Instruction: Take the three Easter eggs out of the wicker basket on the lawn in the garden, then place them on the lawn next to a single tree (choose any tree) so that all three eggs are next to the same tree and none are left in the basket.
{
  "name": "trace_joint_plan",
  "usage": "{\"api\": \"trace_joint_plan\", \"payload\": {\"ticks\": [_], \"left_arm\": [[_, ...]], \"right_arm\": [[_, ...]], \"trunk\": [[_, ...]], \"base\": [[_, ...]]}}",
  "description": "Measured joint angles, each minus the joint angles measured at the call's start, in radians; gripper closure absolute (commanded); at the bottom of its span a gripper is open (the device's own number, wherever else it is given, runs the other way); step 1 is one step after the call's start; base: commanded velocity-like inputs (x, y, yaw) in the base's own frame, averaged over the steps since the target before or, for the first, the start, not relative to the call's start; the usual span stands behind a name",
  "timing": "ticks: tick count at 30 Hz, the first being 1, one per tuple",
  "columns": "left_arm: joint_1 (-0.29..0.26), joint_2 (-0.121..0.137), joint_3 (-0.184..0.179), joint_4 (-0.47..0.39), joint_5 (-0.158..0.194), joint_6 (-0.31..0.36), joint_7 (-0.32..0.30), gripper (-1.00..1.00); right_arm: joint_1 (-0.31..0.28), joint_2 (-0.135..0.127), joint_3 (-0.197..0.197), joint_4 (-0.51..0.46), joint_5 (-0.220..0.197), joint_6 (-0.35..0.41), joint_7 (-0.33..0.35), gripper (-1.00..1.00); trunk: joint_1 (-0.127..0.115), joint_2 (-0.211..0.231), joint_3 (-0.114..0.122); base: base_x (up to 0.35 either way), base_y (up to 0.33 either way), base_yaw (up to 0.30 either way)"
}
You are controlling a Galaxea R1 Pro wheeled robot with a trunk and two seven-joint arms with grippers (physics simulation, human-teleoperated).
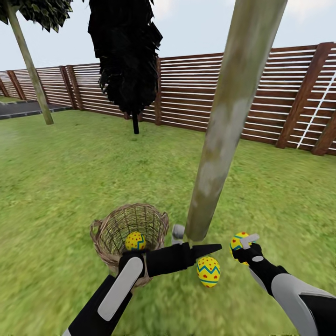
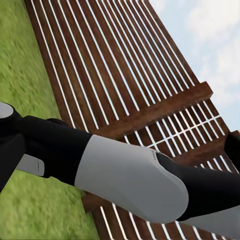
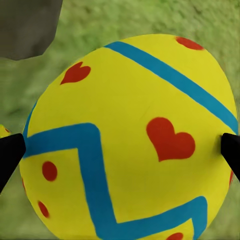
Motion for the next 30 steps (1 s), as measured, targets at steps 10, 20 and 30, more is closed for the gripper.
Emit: {"api": "trace_joint_plan", "payload": {"ticks": [10, 20, 30], "left_arm": [[0.000, 0.001, 0.000, 0.000, 0.001, 0.000, 0.000, -1.00], [0.000, 0.000, 0.000, 0.001, 0.001, 0.000, 0.000, -1.00], [0.000, 0.002, 0.000, -0.003, 0.001, 0.002, 0.000, -1.00]], "right_arm": [[0.000, -0.004, -0.002, -0.004, -0.003, -0.004, 0.001, 1.00], [0.000, -0.002, -0.010, -0.003, -0.006, -0.003, 0.009, 1.00], [0.000, -0.002, -0.040, -0.009, -0.005, -0.002, 0.010, 1.00]], "trunk": [[0.004, -0.002, -0.039], [0.009, -0.005, -0.077], [0.013, -0.007, -0.116]], "base": [[0.000, 0.000, 0.000], [0.000, 0.000, 0.000], [0.000, 0.000, 0.000]]}}
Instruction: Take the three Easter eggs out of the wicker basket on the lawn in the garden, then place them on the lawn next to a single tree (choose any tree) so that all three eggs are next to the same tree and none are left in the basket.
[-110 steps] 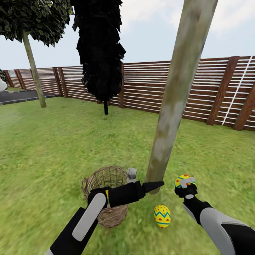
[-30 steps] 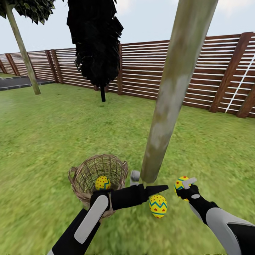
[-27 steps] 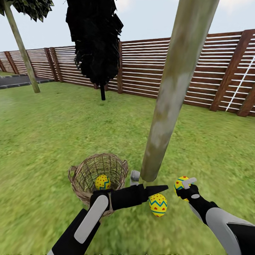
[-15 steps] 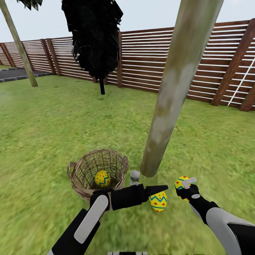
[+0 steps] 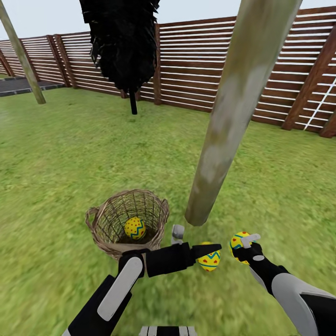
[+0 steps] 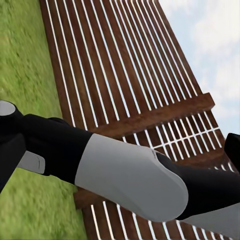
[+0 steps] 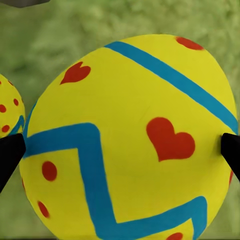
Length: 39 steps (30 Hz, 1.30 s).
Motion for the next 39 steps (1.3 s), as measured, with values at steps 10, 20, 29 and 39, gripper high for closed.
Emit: {"api": "trace_joint_plan", "payload": {"ticks": [10, 20, 29, 39], "left_arm": [[0.000, 0.000, 0.000, -0.001, 0.000, 0.000, 0.000, -1.00], [0.000, 0.000, 0.000, -0.002, 0.000, 0.000, 0.000, -1.00], [0.000, 0.006, 0.003, 0.001, 0.000, 0.000, -0.048, -1.00], [0.000, 0.004, 0.001, 0.005, -0.001, -0.002, -0.054, -1.00]], "right_arm": [[0.000, 0.001, 0.001, 0.000, 0.000, -0.002, 0.000, 1.00], [0.000, 0.000, 0.001, -0.003, 0.001, -0.004, 0.003, 1.00], [0.000, 0.000, 0.001, -0.003, 0.002, -0.005, 0.003, 1.00], [0.000, 0.002, 0.003, -0.003, 0.003, -0.006, 0.003, 1.00]], "trunk": [[0.004, -0.002, -0.039], [0.009, -0.005, -0.077], [0.010, -0.005, -0.089], [0.011, -0.006, -0.093]], "base": [[0.000, 0.000, 0.000], [0.000, 0.000, 0.000], [0.029, 0.000, 0.000], [0.131, 0.000, 0.000]]}}
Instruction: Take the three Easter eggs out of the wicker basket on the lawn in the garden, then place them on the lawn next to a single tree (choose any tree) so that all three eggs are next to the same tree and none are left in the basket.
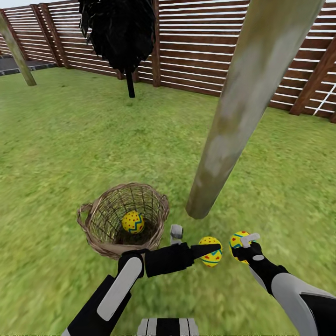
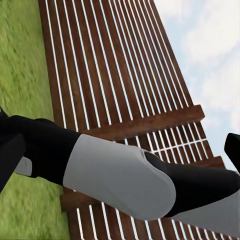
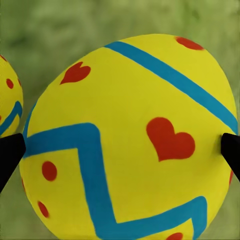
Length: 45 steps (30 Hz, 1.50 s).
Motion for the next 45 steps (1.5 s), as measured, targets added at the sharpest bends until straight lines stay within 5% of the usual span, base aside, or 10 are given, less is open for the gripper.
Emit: {"api": "trace_joint_plan", "payload": {"ticks": [7, 18, 20, 23, 26, 34, 45], "left_arm": [[0.000, -0.002, -0.001, 0.000, 0.000, 0.000, 0.000, -1.00], [-0.001, -0.016, -0.014, -0.021, -0.002, -0.001, 0.000, -1.00], [-0.030, -0.038, -0.015, -0.035, -0.008, -0.005, 0.041, -1.00], [-0.102, -0.044, -0.014, -0.040, 0.000, -0.004, 0.205, -1.00], [-0.152, -0.048, -0.007, -0.040, 0.004, -0.003, 0.252, -1.00], [-0.205, -0.030, 0.113, -0.041, 0.000, 0.008, 0.258, -1.00], [-0.216, 0.002, 0.124, -0.060, 0.000, 0.013, 0.236, -1.00]], "right_arm": [[0.000, 0.000, 0.001, 0.000, 0.000, 0.005, -0.001, 1.00], [-0.014, 0.027, 0.001, 0.010, -0.004, 0.015, -0.057, 1.00], [-0.013, 0.029, 0.001, 0.010, -0.003, 0.014, -0.057, 1.00], [-0.012, 0.029, 0.001, 0.009, -0.001, 0.014, -0.057, 1.00], [-0.012, 0.029, 0.001, 0.009, -0.001, 0.014, -0.057, 1.00], [-0.012, 0.029, 0.003, 0.007, -0.001, 0.014, -0.057, 1.00], [-0.015, 0.030, 0.004, -0.046, 0.002, 0.015, -0.057, 1.00]], "trunk": [[0.003, -0.002, -0.027], [0.003, -0.002, -0.027], [0.003, -0.002, -0.027], [0.003, -0.002, -0.027], [0.003, -0.002, -0.027], [0.006, -0.003, -0.050], [0.011, -0.006, -0.093]], "base": [[0.000, 0.000, 0.000], [0.000, 0.000, 0.000], [0.000, 0.000, 0.000], [0.000, 0.000, 0.000], [0.000, 0.000, 0.000], [0.000, 0.000, 0.000], [0.000, 0.000, 0.000]]}}
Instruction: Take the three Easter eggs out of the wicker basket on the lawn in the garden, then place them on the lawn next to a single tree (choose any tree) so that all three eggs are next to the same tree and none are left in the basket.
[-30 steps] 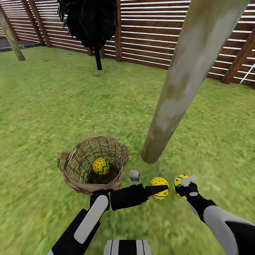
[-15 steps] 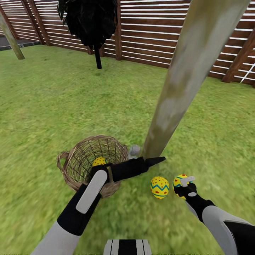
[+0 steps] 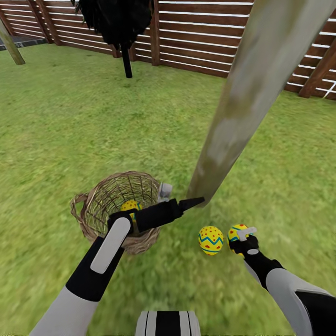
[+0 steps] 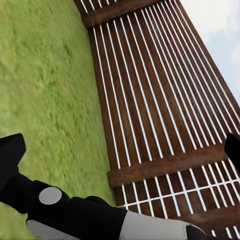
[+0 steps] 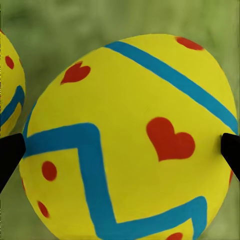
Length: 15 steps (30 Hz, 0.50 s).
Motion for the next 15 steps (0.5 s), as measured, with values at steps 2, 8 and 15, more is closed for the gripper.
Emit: {"api": "trace_joint_plan", "payload": {"ticks": [2, 8, 15], "left_arm": [[0.000, 0.000, 0.000, 0.000, 0.000, 0.000, 0.000, -1.00], [0.000, 0.040, 0.016, 0.000, 0.003, -0.002, -0.037, -1.00], [0.002, 0.042, 0.022, 0.000, 0.002, -0.003, -0.067, -1.00]], "right_arm": [[0.000, 0.007, 0.000, -0.002, 0.000, 0.000, -0.001, 1.00], [0.000, 0.017, 0.000, -0.002, 0.002, -0.009, -0.002, 1.00], [0.000, 0.012, -0.004, -0.025, -0.001, -0.012, -0.014, 1.00]], "trunk": [[0.001, 0.000, -0.008], [0.001, -0.001, -0.008], [0.002, -0.001, -0.016]], "base": [[0.000, 0.000, 0.000], [0.000, 0.000, 0.000], [0.000, 0.000, 0.000]]}}
